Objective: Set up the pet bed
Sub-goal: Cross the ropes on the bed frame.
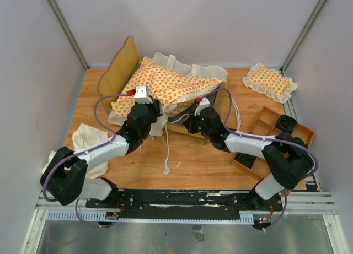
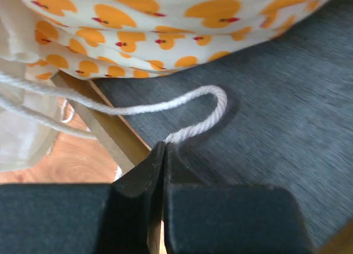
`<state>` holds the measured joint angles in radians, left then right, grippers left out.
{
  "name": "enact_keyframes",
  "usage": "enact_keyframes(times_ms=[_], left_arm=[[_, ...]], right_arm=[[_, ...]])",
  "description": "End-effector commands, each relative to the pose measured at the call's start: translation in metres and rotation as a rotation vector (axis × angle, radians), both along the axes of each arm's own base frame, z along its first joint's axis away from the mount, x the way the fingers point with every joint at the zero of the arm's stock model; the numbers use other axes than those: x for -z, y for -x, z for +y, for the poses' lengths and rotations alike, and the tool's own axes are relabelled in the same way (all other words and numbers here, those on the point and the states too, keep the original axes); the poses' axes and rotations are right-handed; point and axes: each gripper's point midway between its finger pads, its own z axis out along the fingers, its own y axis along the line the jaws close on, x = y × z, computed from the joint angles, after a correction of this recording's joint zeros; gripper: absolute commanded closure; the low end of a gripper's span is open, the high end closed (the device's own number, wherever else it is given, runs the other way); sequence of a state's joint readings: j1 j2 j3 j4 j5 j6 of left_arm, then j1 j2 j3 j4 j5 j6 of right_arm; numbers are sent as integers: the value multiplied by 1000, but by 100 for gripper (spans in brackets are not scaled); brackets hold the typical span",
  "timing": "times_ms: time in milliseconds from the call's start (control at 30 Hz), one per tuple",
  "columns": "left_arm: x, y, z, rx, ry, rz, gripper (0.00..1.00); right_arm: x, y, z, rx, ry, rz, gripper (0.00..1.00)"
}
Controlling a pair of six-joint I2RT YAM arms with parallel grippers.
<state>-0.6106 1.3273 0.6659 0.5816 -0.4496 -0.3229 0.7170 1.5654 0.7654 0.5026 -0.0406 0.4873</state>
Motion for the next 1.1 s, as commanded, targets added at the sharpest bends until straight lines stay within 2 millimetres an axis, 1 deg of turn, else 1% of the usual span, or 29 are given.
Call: enact_keyframes(times_ms=[0,33,133,200,267,333,433,500,533,633,733,833,967,1033,1067], left_arm=[[-5,5,9,-12,32,-23,100],[-5,6,9,-10,31,-23,100],[-6,7,9,-4,35,-25,100],[-8,8,9,-3,37,-29,100],[-10,8,10,-5,35,-34,100],[-13,6,10,-13,30,-41,100],[-17,1,11,-19,38,-40,100],[-22,-5,15,-26,49,-40,100],[-25,-7,17,-30,55,-44,100],[-31,-10,20,-34,64,-54,100],[-29,-10,20,-29,66,-47,100],[-25,-9,21,-30,61,-40,100],[-23,-9,23,-31,58,-37,100],[-22,-10,23,-28,59,-36,100],[-22,-10,23,-27,59,-35,100]], right_arm=[[35,19,-34,41,236,19,100],[37,19,-35,33,262,24,100],[20,12,-32,18,292,-16,100],[5,4,-30,21,310,-55,100],[-16,-6,-28,21,328,-108,100],[-43,-15,-22,9,316,-180,100],[-77,-22,-8,-28,196,-233,100],[-90,-20,6,-60,110,-241,100],[-92,-19,14,-69,55,-223,100],[-87,-17,36,-110,-59,-173,100],[-78,-23,45,-96,-98,-149,100],[-65,-29,43,-57,-95,-123,100],[-62,-28,40,-35,-110,-110,100],[-66,-26,35,-13,-116,-98,100],[-74,-24,32,-5,-122,-104,100]])
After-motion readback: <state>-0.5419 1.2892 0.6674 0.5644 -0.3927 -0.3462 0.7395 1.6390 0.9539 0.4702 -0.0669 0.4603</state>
